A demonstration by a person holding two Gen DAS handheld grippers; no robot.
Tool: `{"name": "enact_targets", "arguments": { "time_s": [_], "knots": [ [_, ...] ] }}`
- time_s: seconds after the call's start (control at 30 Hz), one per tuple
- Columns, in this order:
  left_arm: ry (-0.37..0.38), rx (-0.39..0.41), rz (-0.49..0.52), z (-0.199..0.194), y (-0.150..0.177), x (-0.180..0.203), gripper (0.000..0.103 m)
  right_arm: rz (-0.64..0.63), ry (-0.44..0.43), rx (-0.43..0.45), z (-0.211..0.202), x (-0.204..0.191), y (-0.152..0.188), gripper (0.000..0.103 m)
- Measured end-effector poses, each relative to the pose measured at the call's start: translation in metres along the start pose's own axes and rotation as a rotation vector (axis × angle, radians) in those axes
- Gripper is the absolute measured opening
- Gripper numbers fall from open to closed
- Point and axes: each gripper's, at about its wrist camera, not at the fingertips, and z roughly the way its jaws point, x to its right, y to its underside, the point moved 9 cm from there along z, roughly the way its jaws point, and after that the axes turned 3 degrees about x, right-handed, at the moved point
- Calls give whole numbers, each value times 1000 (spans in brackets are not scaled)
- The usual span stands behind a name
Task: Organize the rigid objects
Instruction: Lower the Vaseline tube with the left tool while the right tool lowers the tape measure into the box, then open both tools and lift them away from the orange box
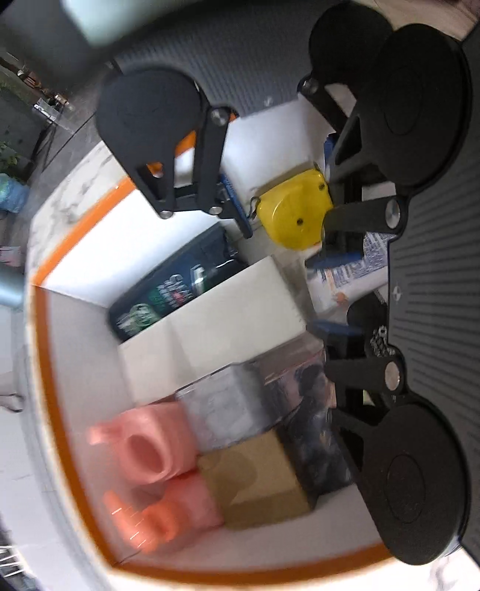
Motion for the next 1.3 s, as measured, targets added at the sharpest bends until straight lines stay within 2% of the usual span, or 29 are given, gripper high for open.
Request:
{"name": "enact_targets", "arguments": {
  "time_s": [0.07,0.23,0.4,0.5,0.63,0.73,0.83,0.93,1.0,1.1,1.2,1.3],
  "knots": [
    [-41,35,23,-13,-1,0,45,3,15,3,-2,-2,2,62],
    [-64,94,22,-48,-3,5,48,30,47,43,-26,-5,6,66],
    [-133,181,61,-95,-12,27,50,58,109,93,-73,-9,11,68],
    [-205,270,70,-130,-22,45,51,121,169,150,-110,-10,15,71],
    [-303,399,103,-178,-29,64,59,348,276,252,-169,-20,25,75],
    [-358,475,113,-212,-21,80,67,548,348,327,-195,-16,41,80],
    [-420,501,102,-223,-13,92,73,734,361,424,-219,-26,59,82],
    [-505,527,66,-231,-1,100,80,905,409,483,-229,-37,76,83],
    [-561,563,45,-232,7,104,88,1009,393,562,-231,-49,84,94],
    [-608,605,1,-227,20,108,89,1083,403,688,-231,-72,87,94],
    [-601,624,-82,-220,34,108,89,1165,459,743,-222,-90,93,94],
    [-590,616,-148,-211,51,106,90,1240,508,753,-211,-107,104,94]
  ]
}}
